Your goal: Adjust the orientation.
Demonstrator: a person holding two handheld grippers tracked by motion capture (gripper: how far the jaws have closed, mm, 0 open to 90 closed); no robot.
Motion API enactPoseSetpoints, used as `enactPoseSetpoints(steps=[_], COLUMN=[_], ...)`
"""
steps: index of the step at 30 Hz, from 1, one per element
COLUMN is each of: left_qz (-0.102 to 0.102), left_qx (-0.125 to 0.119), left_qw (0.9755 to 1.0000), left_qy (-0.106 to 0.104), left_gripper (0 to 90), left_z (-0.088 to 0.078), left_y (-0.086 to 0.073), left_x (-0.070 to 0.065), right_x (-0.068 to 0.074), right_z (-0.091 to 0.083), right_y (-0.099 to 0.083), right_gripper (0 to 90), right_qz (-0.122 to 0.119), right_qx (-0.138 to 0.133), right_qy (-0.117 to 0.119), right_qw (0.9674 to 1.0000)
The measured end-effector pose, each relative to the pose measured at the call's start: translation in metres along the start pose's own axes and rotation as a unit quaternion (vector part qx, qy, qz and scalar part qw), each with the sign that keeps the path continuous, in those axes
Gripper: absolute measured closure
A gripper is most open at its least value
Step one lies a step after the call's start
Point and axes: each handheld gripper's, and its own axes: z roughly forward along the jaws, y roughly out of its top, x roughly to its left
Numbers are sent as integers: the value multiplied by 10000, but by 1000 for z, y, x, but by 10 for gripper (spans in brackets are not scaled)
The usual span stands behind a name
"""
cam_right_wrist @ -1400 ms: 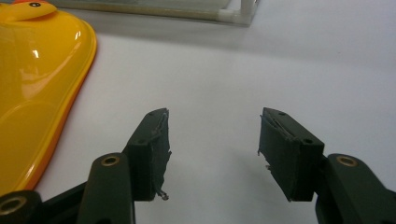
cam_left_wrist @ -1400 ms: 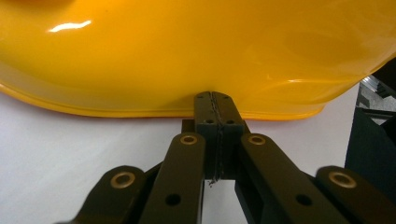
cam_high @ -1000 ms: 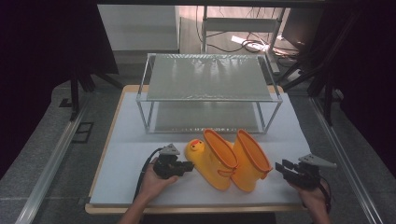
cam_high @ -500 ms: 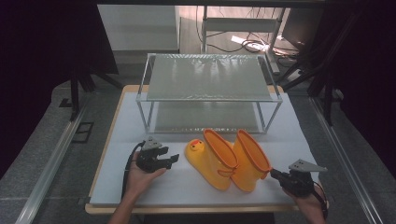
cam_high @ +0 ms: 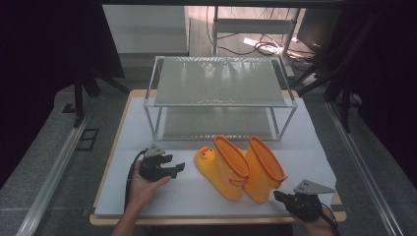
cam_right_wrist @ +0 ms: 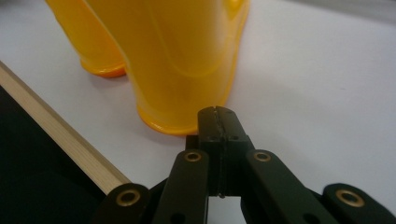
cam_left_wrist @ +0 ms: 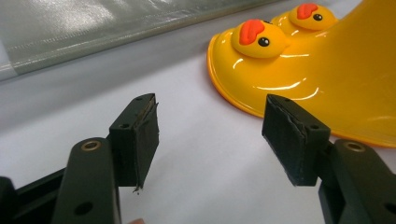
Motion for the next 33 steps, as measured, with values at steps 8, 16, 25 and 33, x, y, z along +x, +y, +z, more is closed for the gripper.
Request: enactPoseSetpoints(steps=[8,16,25,33], left_qz=[-59,-145,-137,-144], left_qx=[15,-44,-16,34], left_qw=[10000,9999,9999,9999], left_qy=[8,24,-30,-25], left_gripper=[358,357,357,356], left_z=[1,-4,-2,1], left_y=[-1,-3,-3,-5], left_x=[3,7,6,7], right_x=[1,-1,11,18], right_z=[10,3,7,21], right_y=[6,4,1,12], right_gripper=[895,895,895,895], right_qz=[31,227,3,-25], right_qx=[6,192,36,22], right_qy=[-157,-65,132,37], right_qw=[9999,9995,9999,10000])
